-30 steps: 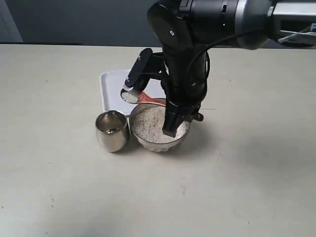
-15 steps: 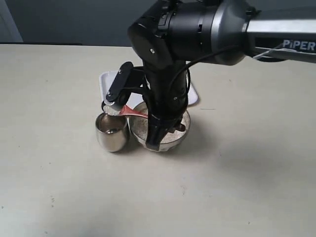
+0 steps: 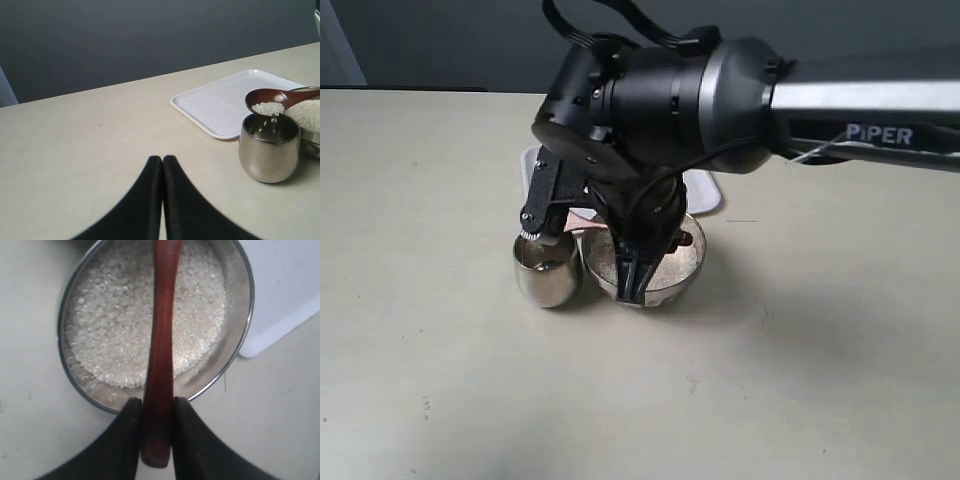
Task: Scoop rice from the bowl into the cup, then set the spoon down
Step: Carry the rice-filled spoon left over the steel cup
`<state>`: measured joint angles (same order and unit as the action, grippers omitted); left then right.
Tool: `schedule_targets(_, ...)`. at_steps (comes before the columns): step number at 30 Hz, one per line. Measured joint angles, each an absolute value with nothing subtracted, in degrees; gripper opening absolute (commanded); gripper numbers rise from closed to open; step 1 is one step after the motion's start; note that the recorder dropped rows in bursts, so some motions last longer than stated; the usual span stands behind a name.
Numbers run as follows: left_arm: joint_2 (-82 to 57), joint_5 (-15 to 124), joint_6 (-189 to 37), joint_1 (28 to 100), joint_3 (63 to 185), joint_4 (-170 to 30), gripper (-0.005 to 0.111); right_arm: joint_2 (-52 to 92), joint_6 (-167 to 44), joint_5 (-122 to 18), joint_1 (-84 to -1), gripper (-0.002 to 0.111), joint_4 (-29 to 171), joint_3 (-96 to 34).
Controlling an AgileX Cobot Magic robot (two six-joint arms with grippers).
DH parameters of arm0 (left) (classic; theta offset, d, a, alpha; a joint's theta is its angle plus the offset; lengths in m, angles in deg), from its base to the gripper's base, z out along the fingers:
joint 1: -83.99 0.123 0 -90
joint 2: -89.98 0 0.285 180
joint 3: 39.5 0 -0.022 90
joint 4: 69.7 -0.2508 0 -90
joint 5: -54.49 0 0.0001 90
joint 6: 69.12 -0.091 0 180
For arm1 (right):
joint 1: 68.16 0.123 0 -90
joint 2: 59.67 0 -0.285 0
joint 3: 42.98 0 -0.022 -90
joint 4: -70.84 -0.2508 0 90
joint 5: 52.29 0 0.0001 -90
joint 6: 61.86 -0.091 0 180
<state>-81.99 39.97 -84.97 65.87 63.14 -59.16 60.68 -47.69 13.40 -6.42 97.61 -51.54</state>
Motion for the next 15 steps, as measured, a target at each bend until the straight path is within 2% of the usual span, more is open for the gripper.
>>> schedule_targets(15,-82.0,40.0,-85.0,65.9,63.1,-59.2,0.0,60.7,-50.0,13.4,-5.1,-0.001,101.1,-51.5)
